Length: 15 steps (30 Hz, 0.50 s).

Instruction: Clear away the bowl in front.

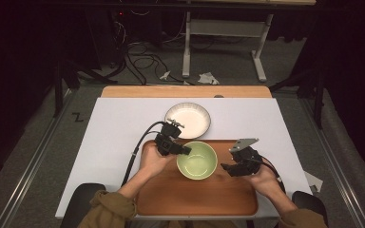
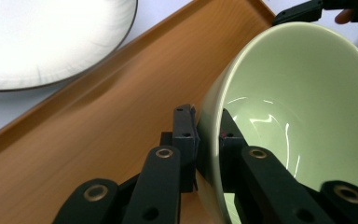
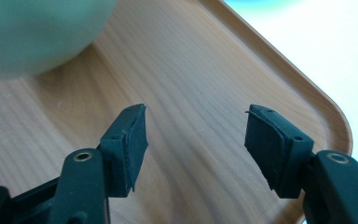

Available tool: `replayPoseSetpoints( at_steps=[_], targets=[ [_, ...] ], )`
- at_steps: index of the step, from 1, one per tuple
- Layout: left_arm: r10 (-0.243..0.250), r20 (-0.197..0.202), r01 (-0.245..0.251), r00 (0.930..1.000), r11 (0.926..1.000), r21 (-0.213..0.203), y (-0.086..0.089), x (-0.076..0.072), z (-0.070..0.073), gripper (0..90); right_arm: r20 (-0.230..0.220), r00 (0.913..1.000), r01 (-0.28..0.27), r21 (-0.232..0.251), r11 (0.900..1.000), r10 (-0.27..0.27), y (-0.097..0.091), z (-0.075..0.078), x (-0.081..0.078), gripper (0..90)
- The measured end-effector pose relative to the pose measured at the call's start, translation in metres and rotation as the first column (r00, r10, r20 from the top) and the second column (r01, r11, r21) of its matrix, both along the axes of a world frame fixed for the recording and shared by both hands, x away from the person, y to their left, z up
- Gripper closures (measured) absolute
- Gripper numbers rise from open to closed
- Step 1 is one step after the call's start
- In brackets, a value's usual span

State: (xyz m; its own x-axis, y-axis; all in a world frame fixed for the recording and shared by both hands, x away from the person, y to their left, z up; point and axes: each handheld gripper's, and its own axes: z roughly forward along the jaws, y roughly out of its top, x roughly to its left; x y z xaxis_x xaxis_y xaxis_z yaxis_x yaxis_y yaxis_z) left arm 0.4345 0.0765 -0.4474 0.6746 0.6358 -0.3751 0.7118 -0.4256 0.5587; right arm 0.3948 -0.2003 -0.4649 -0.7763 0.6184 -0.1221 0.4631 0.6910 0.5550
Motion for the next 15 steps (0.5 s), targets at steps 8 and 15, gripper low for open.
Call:
replayPoseSetpoints(
  at_steps=[8, 15],
  targets=[
    [-0.004, -0.011, 0.004, 0.9999, 0.9999, 0.013, -0.004, 0.0, -0.007, 82.2, 0.0, 1.0, -0.004, -0.002, 1.0, 0.004, 0.0, 0.0, 0.0, 39.0],
    [0.009, -0.027, -0.009, 0.9996, 0.9997, 0.021, -0.004, 0.0, -0.016, 82.1, 0.0, 1.0, -0.003, -0.002, 1.0, 0.003, 0.0, 0.0, 0.0, 39.0]
  ],
)
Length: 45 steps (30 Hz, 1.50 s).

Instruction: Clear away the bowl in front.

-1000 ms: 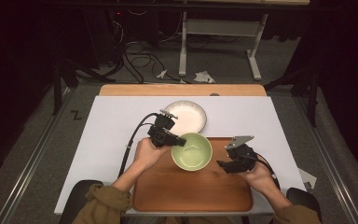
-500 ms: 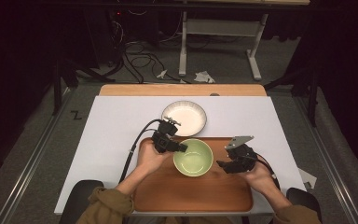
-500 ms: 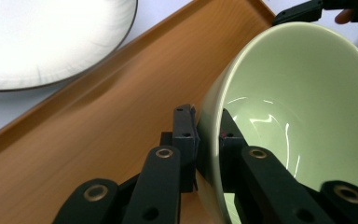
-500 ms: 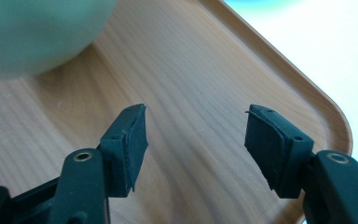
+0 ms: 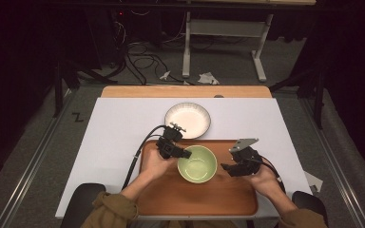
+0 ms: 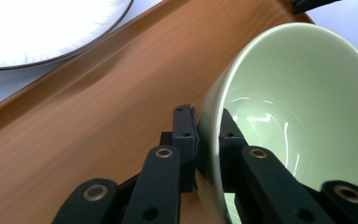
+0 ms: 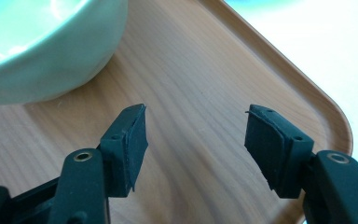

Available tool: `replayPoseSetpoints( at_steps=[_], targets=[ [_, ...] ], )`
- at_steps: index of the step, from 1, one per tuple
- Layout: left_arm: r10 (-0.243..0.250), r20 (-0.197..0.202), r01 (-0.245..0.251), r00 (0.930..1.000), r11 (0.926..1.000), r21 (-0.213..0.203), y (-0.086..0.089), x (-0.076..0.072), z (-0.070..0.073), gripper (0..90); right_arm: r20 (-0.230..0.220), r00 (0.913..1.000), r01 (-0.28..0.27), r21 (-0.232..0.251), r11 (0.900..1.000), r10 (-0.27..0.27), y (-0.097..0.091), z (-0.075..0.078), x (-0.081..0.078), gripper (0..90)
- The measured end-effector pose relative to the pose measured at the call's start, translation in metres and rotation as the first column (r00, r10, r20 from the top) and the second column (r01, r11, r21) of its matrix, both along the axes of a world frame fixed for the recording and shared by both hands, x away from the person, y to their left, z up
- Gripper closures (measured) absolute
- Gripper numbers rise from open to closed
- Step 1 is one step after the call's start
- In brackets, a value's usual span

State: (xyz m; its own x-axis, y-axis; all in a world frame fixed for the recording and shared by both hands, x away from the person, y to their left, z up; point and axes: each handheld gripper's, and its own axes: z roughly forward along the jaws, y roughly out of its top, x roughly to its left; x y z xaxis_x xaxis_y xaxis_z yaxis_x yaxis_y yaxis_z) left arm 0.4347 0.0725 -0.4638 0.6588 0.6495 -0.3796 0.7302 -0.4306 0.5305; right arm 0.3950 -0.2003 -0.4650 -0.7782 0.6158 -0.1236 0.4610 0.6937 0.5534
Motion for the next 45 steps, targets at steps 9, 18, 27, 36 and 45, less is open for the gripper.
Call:
replayPoseSetpoints(
  at_steps=[9, 18, 27, 36, 45],
  targets=[
    [-0.004, 0.007, 0.003, 1.0, 0.9997, 0.023, -0.004, -0.001, -0.005, 82.0, -0.003, 1.0, 0.001, -0.001, 1.0, -0.001, 0.0, 0.0, 0.0, 39.0],
    [-0.004, -0.001, 0.004, 1.0, 0.9994, 0.034, -0.006, 0.0, -0.01, 82.0, -0.004, 1.0, 0.003, 0.004, 1.0, -0.003, 0.001, -0.001, 0.0, 39.0],
    [-0.001, 0.01, 0.001, 0.9999, 0.9988, 0.05, -0.006, 0.0, -0.014, 82.4, -0.003, 1.0, 0.001, 0.0, 1.0, -0.001, 0.0, 0.0, 0.0, 39.0],
    [-0.005, 0.003, 0.005, 1.0, 0.9998, 0.022, -0.004, 0.002, -0.017, 81.1, -0.012, 0.9999, -0.003, -0.001, 1.0, 0.003, 0.001, -0.001, 0.0, 38.9],
    [0.016, 0.015, -0.016, 0.9998, 0.9999, 0.001, -0.002, -0.003, -0.008, 59.3, -0.005, 1.0, -0.003, 0.006, 1.0, 0.003, 0.0, -0.001, 0.0, 38.9]
  ],
)
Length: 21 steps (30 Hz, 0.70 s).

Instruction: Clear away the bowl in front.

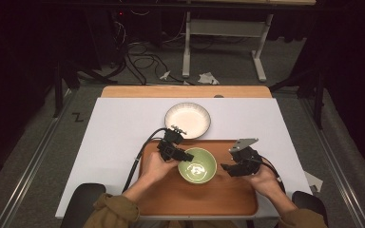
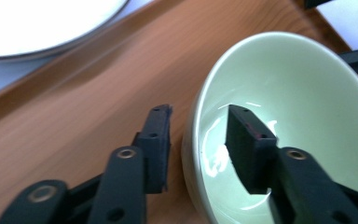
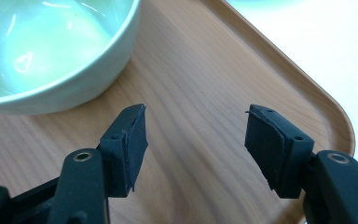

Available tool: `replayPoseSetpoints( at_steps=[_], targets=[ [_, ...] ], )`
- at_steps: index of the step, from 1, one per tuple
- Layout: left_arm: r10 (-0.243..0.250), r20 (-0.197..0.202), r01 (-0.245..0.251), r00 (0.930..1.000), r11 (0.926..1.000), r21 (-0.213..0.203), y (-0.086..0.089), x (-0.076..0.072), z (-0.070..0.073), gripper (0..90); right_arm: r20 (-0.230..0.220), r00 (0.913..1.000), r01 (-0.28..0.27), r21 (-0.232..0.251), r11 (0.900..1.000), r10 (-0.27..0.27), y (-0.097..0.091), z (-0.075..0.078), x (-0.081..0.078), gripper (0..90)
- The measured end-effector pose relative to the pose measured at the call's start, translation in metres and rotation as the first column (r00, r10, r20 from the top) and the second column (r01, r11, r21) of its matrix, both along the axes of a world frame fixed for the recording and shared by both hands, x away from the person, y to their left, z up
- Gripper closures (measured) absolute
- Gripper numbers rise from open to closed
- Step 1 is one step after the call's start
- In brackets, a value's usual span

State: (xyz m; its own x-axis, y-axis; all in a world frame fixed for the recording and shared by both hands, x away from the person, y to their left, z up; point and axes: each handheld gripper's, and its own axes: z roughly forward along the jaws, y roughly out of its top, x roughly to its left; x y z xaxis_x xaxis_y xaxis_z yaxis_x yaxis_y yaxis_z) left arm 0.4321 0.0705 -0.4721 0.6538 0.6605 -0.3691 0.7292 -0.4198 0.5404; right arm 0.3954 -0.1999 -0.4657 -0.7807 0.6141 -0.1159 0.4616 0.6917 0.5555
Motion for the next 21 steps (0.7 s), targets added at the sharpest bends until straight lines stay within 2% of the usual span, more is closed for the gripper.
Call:
replayPoseSetpoints(
  at_steps=[4, 12, 16, 21],
  targets=[
    [0.011, 0.022, -0.011, 0.9997, 0.9999, -0.007, 0.004, -0.002, 0.006, 55.9, -0.002, 1.0, 0.001, 0.001, 1.0, -0.001, 0.0, 0.0, 0.0, 38.9],
    [0.014, 0.048, -0.013, 0.9987, 0.9996, -0.023, 0.009, -0.006, 0.015, 54.8, -0.003, 1.0, -0.002, -0.005, 1.0, 0.002, 0.0, 0.0, 0.0, 38.9],
    [0.023, 0.073, -0.022, 0.9971, 0.9996, -0.017, 0.013, -0.008, 0.019, 54.5, -0.001, 1.0, -0.001, -0.001, 1.0, 0.001, 0.0, 0.0, 0.0, 38.9],
    [0.037, 0.099, -0.034, 0.9944, 0.9987, -0.037, 0.019, -0.013, 0.027, 54.4, -0.002, 1.0, -0.002, -0.005, 1.0, 0.002, 0.0, 0.0, 0.0, 38.9]
  ],
)
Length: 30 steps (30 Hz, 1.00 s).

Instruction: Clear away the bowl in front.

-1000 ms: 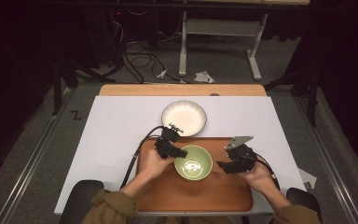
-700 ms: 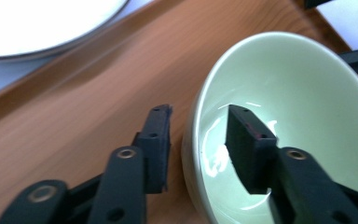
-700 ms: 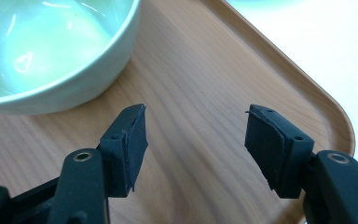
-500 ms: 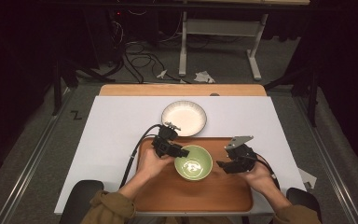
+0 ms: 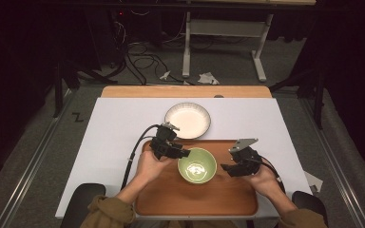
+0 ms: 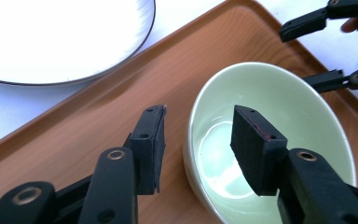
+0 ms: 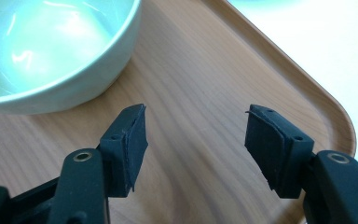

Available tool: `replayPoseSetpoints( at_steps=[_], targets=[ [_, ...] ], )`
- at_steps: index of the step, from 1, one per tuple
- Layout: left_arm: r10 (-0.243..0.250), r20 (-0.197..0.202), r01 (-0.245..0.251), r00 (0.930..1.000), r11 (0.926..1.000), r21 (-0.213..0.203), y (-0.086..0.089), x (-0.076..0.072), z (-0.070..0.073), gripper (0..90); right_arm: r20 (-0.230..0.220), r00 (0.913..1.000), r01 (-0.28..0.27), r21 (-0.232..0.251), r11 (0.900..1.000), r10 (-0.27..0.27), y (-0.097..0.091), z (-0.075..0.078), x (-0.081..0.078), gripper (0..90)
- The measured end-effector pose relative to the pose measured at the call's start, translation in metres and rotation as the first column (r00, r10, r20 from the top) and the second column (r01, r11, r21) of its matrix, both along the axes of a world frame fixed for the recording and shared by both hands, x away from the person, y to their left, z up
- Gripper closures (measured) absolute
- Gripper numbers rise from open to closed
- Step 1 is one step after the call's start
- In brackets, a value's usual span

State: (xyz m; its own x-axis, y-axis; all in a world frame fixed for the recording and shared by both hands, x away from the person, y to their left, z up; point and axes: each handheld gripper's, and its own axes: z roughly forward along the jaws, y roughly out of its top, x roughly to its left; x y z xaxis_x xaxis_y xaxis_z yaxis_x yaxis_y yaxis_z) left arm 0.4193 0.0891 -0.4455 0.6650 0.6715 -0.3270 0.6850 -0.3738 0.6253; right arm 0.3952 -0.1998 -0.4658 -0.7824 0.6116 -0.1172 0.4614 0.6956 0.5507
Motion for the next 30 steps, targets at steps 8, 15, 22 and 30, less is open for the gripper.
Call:
replayPoseSetpoints(
  at_steps=[8, 15, 22, 30],
  targets=[
    [-0.001, 0.022, 0.001, 0.9998, 1.0, -0.005, 0.004, -0.005, 0.007, 54.1, 0.0, 1.0, 0.001, 0.0, 1.0, -0.001, 0.0, 0.0, 0.0, 38.9],
    [0.009, 0.03, -0.009, 0.9995, 0.9999, -0.01, 0.007, -0.009, 0.011, 53.9, -0.001, 1.0, 0.004, 0.001, 1.0, -0.004, 0.0, 0.0, 0.0, 38.9],
    [0.017, 0.041, -0.016, 0.999, 0.9998, -0.007, 0.012, -0.013, 0.015, 53.8, -0.001, 1.0, 0.005, 0.002, 1.0, -0.005, 0.0, 0.0, -0.001, 38.9],
    [0.031, 0.046, -0.031, 0.9985, 0.9995, -0.003, 0.019, -0.017, 0.016, 53.7, -0.002, 1.0, 0.006, 0.001, 1.0, -0.006, 0.0, 0.001, -0.001, 38.9]
  ],
)
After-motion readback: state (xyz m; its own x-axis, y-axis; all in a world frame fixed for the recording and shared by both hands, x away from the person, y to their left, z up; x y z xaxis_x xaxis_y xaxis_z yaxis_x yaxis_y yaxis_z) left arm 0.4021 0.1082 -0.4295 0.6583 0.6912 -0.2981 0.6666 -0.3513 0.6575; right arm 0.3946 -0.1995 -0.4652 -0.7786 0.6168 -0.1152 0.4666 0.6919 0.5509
